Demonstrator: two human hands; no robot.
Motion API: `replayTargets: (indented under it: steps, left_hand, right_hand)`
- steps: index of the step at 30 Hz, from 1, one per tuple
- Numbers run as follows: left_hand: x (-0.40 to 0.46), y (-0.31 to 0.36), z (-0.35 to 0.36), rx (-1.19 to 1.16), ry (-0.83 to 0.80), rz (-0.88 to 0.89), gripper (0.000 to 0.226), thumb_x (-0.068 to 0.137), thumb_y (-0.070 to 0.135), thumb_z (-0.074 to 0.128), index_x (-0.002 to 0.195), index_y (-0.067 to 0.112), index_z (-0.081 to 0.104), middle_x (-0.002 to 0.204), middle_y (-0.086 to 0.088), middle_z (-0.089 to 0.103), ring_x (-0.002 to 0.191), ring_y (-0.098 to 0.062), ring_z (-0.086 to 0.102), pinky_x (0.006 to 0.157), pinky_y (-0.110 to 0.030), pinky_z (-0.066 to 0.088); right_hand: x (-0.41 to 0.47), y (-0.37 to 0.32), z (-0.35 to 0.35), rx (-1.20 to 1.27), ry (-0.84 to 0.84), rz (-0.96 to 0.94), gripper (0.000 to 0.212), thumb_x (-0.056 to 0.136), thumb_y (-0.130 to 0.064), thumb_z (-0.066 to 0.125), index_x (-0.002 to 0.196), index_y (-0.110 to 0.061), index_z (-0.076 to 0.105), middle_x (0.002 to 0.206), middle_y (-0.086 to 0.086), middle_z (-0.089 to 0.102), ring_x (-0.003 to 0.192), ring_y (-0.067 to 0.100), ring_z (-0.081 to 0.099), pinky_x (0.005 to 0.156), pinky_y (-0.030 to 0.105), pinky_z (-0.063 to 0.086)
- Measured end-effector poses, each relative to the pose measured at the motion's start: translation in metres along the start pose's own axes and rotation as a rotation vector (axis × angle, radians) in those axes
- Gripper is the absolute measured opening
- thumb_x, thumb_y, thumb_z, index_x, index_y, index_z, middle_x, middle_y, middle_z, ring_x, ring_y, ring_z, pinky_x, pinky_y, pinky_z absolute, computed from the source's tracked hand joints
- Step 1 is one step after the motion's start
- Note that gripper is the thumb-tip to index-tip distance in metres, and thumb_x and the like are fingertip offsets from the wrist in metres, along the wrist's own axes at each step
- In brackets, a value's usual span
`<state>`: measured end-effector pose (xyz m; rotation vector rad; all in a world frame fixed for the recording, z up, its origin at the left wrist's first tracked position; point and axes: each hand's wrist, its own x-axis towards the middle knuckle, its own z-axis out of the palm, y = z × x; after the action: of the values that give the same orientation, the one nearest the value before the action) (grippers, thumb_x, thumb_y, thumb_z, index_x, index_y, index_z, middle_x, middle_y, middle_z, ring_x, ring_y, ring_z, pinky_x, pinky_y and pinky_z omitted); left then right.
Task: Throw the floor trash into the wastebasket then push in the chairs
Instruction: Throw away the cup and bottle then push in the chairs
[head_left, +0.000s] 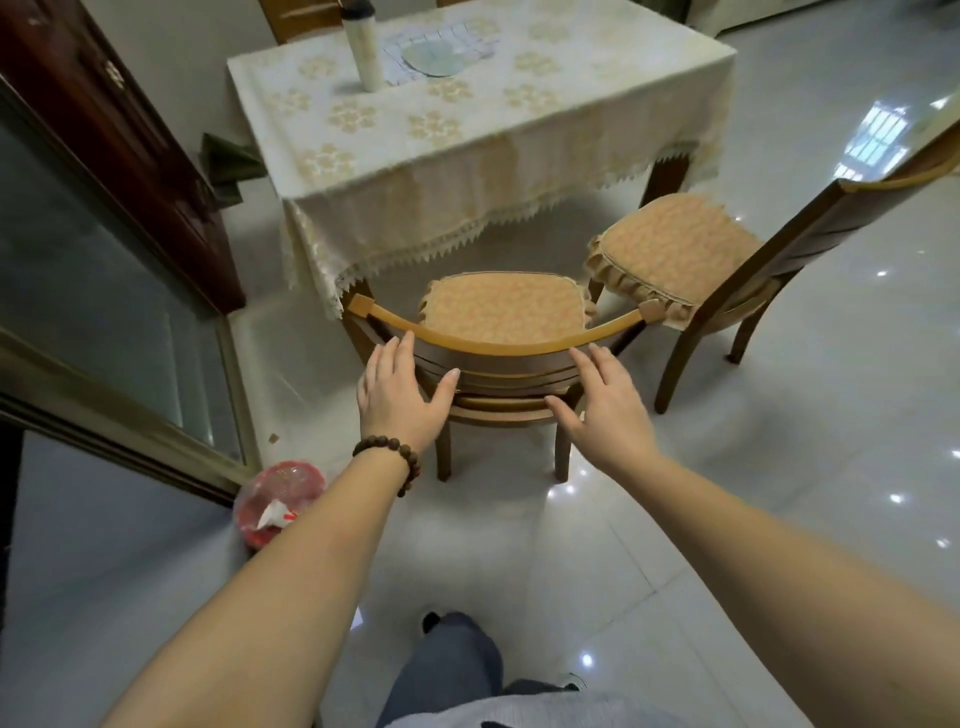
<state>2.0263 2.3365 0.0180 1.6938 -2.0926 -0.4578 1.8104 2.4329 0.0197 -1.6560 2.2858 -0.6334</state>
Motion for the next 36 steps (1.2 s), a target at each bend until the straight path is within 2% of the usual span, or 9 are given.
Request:
replayTargets:
  steps: [4,7,13,17,21,23,25,28,36]
  left_hand:
    - [0.028,0.007,-0.006,0.075,0.015,0.111,0.084,0.083,0.068,0.048,0.148,0.019,0.027,0.153,-0.004,0.030,0.144,-0.023,0.018,0.118,-0.045,0.016]
    - [0.058,0.007,-0.009,0.160,-0.061,0.212,0.098,0.073,0.077,0.052,0.149,0.021,0.025,0.154,-0.003,0.027,0.144,-0.024,0.015,0.118,-0.045,0.012]
    - [0.111,-0.001,0.001,0.658,-0.365,0.450,0.125,0.057,0.093,0.043,0.152,0.024,0.002,0.160,-0.003,0.006,0.147,-0.024,-0.005,0.118,-0.050,-0.003]
    - [0.126,-0.006,0.016,0.737,-0.507,0.493,0.108,0.066,0.084,0.051,0.151,0.029,0.012,0.158,-0.004,0.018,0.146,-0.025,0.008,0.118,-0.051,0.003]
    - [0.130,-0.009,0.025,0.730,-0.420,0.544,0.068,0.078,0.069,0.049,0.134,0.030,0.044,0.134,0.002,0.053,0.127,-0.023,0.044,0.114,-0.046,0.019]
    - [0.132,-0.009,0.026,0.755,-0.389,0.564,0.051,0.081,0.065,0.047,0.116,0.029,0.056,0.113,0.003,0.063,0.108,-0.022,0.056,0.103,-0.041,0.034]
    - [0.134,-0.010,0.025,0.774,-0.374,0.570,0.043,0.083,0.064,0.045,0.099,0.027,0.060,0.091,0.004,0.063,0.084,-0.020,0.058,0.079,-0.035,0.042]
    - [0.133,-0.011,0.024,0.784,-0.342,0.583,0.041,0.085,0.063,0.043,0.090,0.026,0.060,0.077,0.004,0.058,0.070,-0.018,0.053,0.066,-0.031,0.036]
    - [0.133,0.004,0.034,0.757,-0.293,0.496,0.036,0.086,0.058,0.044,0.085,0.026,0.062,0.076,0.006,0.061,0.070,-0.016,0.056,0.063,-0.029,0.035]
  right_hand:
    - [0.026,0.004,-0.020,-0.032,0.076,-0.057,0.082,0.084,-0.054,0.058,0.148,-0.018,0.022,0.157,0.010,0.014,0.145,0.023,0.006,0.119,0.040,0.011]
    - [0.053,0.004,-0.028,-0.119,0.074,-0.095,0.097,0.076,-0.065,0.060,0.150,-0.020,0.016,0.158,0.009,0.007,0.146,0.024,0.000,0.118,0.041,0.005]
    - [0.095,0.019,-0.017,-0.460,-0.182,-0.242,0.115,0.067,-0.074,0.060,0.150,-0.026,-0.004,0.158,0.008,-0.015,0.143,0.024,-0.020,0.116,0.045,-0.009]
    - [0.108,0.026,0.000,-0.575,-0.278,-0.296,0.106,0.074,-0.061,0.065,0.150,-0.029,-0.002,0.159,0.007,-0.012,0.144,0.025,-0.017,0.116,0.050,-0.007]
    - [0.114,0.026,0.011,-0.588,-0.289,-0.258,0.085,0.082,-0.044,0.065,0.149,-0.028,0.014,0.158,0.007,0.017,0.145,0.026,0.011,0.116,0.047,0.010]
    - [0.115,0.025,0.014,-0.584,-0.214,-0.247,0.058,0.088,-0.034,0.060,0.139,-0.026,0.034,0.143,0.005,0.045,0.132,0.027,0.038,0.106,0.042,0.026]
    - [0.118,0.022,0.013,-0.612,-0.181,-0.249,0.027,0.091,-0.028,0.054,0.117,-0.025,0.050,0.116,0.000,0.062,0.108,0.024,0.054,0.089,0.036,0.033]
    - [0.121,0.021,0.010,-0.615,-0.200,-0.275,0.016,0.091,-0.027,0.053,0.107,-0.023,0.053,0.100,-0.003,0.065,0.095,0.022,0.055,0.078,0.033,0.029]
    - [0.158,0.038,-0.009,-0.598,-0.221,-0.421,0.013,0.090,-0.022,0.054,0.102,-0.025,0.058,0.097,-0.003,0.067,0.096,0.021,0.057,0.081,0.034,0.033]
